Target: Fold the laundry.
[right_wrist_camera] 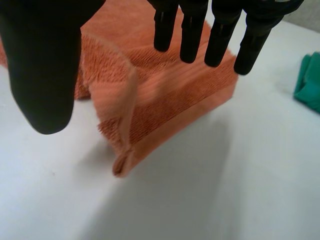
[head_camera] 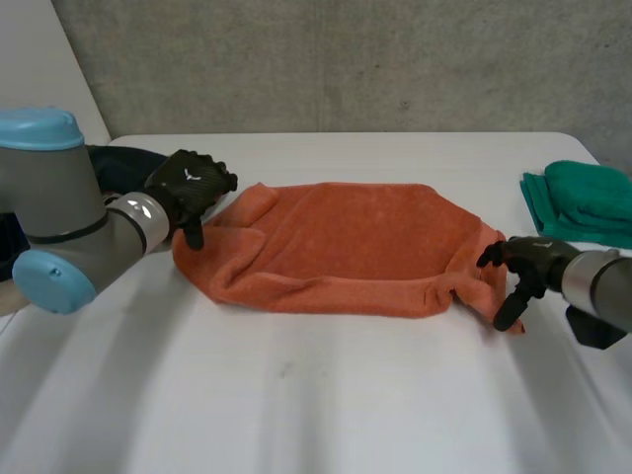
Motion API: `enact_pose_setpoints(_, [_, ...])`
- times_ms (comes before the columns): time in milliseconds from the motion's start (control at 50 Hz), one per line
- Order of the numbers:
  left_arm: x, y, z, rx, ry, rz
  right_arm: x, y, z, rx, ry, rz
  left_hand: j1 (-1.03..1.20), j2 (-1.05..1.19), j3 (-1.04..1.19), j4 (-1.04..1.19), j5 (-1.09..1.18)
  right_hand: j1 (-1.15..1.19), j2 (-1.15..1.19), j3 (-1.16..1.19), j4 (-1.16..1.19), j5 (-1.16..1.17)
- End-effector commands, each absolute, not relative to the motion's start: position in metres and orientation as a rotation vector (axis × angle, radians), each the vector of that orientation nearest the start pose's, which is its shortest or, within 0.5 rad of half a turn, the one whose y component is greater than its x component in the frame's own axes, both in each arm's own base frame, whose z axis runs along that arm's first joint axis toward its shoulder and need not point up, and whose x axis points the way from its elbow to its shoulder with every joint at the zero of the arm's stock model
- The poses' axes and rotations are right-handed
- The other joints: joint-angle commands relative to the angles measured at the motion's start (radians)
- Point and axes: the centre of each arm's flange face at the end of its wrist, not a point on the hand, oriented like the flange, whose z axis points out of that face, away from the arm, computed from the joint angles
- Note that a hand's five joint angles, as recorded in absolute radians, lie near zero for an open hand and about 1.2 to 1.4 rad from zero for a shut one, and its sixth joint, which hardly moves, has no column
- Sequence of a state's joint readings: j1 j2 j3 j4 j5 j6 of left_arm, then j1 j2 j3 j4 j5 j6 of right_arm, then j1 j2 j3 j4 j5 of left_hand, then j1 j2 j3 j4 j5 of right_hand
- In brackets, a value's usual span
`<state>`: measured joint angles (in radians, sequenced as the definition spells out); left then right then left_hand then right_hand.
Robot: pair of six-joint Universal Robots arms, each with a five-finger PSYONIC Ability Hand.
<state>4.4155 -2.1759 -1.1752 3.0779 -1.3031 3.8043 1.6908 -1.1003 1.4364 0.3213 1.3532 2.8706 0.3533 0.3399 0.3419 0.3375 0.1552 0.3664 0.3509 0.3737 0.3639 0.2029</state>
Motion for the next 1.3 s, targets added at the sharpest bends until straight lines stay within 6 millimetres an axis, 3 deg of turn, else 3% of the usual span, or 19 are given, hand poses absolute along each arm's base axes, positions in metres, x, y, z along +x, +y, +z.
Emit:
enact_pose_setpoints(20, [-0.271, -0.360, 0.204, 1.370, 2.099, -1.954, 0.202, -0.313, 0.151, -0.622, 2.602, -1.432, 0.001, 0.014, 0.012, 0.017, 0.025, 0.298, 0.313, 0.291, 0.300, 0.287])
enact_pose_setpoints(80, [-0.271, -0.365, 0.203, 1.369, 2.103, -1.957, 0.206, -0.312, 0.147, -0.615, 2.603, -1.435, 0.004, 0.017, 0.015, 0.020, 0.028, 0.485, 0.501, 0.478, 0.488, 0.474])
enact_pose_setpoints(100, [-0.271, -0.368, 0.202, 1.371, 2.110, -1.954, 0.208, -0.312, 0.148, -0.611, 2.599, -1.445, 0.010, 0.023, 0.021, 0.026, 0.033, 0.914, 0.929, 0.906, 0.916, 0.903])
enact_pose_setpoints(120, [-0.271, -0.370, 0.202, 1.370, 2.113, -1.953, 0.209, -0.311, 0.149, -0.609, 2.592, -1.453, 0.016, 0.029, 0.027, 0.031, 0.039, 1.029, 1.044, 1.021, 1.031, 1.018])
enact_pose_setpoints(160, [-0.271, -0.373, 0.200, 1.381, 2.122, -1.947, 0.211, -0.310, 0.153, -0.613, 2.575, -1.476, 0.045, 0.058, 0.056, 0.061, 0.069, 1.030, 1.045, 1.023, 1.032, 1.019])
enact_pose_setpoints(240, [-0.274, -0.376, 0.194, 1.429, 2.178, -1.894, 0.216, -0.302, 0.178, -0.638, 2.496, -1.584, 0.074, 0.088, 0.086, 0.090, 0.098, 1.030, 1.045, 1.023, 1.032, 1.019])
enact_pose_setpoints(340, [-0.282, -0.378, 0.186, 1.499, 2.229, -1.820, 0.220, -0.287, 0.233, -0.722, 2.308, -1.804, 0.136, 0.149, 0.147, 0.152, 0.160, 1.030, 1.045, 1.023, 1.032, 1.019])
enact_pose_setpoints(440, [-0.293, -0.374, 0.177, 1.590, 2.248, -1.763, 0.229, -0.272, 0.274, -0.842, 2.123, -1.938, 0.160, 0.173, 0.171, 0.175, 0.183, 1.030, 1.045, 1.023, 1.032, 1.019])
enact_pose_setpoints(580, [-0.311, -0.370, 0.156, 1.715, 2.139, -1.711, 0.239, -0.259, 0.322, -0.876, 1.921, -2.081, 0.110, 0.123, 0.121, 0.126, 0.133, 1.030, 1.045, 1.023, 1.032, 1.019])
enact_pose_setpoints(660, [-0.319, -0.369, 0.145, 1.745, 2.069, -1.677, 0.244, -0.256, 0.337, -0.889, 1.873, -2.112, 0.121, 0.135, 0.133, 0.137, 0.145, 1.030, 1.045, 1.023, 1.032, 1.019])
enact_pose_setpoints(860, [-0.323, -0.373, 0.134, 1.661, 2.016, -1.595, 0.245, -0.261, 0.342, -0.903, 1.885, -2.106, 0.180, 0.194, 0.192, 0.196, 0.204, 1.030, 1.045, 1.023, 1.032, 1.019])
enact_pose_setpoints(1140, [-0.327, -0.375, 0.123, 1.706, 1.929, -1.578, 0.239, -0.266, 0.337, -0.903, 1.913, -2.102, 0.180, 0.193, 0.191, 0.196, 0.204, 1.030, 1.045, 1.023, 1.032, 1.019])
enact_pose_setpoints(1180, [-0.327, -0.376, 0.124, 1.700, 1.924, -1.580, 0.239, -0.267, 0.336, -0.903, 1.917, -2.103, 0.335, 0.348, 0.346, 0.350, 0.358, 1.030, 1.045, 1.023, 1.032, 1.019])
enact_pose_setpoints(1200, [-0.326, -0.378, 0.127, 1.690, 1.911, -1.582, 0.238, -0.267, 0.336, -0.901, 1.918, -2.104, 0.809, 0.823, 0.821, 0.825, 0.833, 1.030, 1.045, 1.023, 1.032, 1.019])
enact_pose_setpoints(1220, [-0.326, -0.378, 0.130, 1.678, 1.905, -1.588, 0.238, -0.268, 0.336, -0.901, 1.921, -2.106, 1.015, 1.028, 1.026, 1.031, 1.038, 1.030, 1.045, 1.023, 1.032, 1.019])
enact_pose_setpoints(1300, [-0.316, -0.385, 0.157, 1.491, 1.896, -1.595, 0.231, -0.274, 0.337, -0.891, 1.942, -2.135, 1.043, 1.056, 1.054, 1.059, 1.067, 1.030, 1.045, 1.023, 1.032, 1.019])
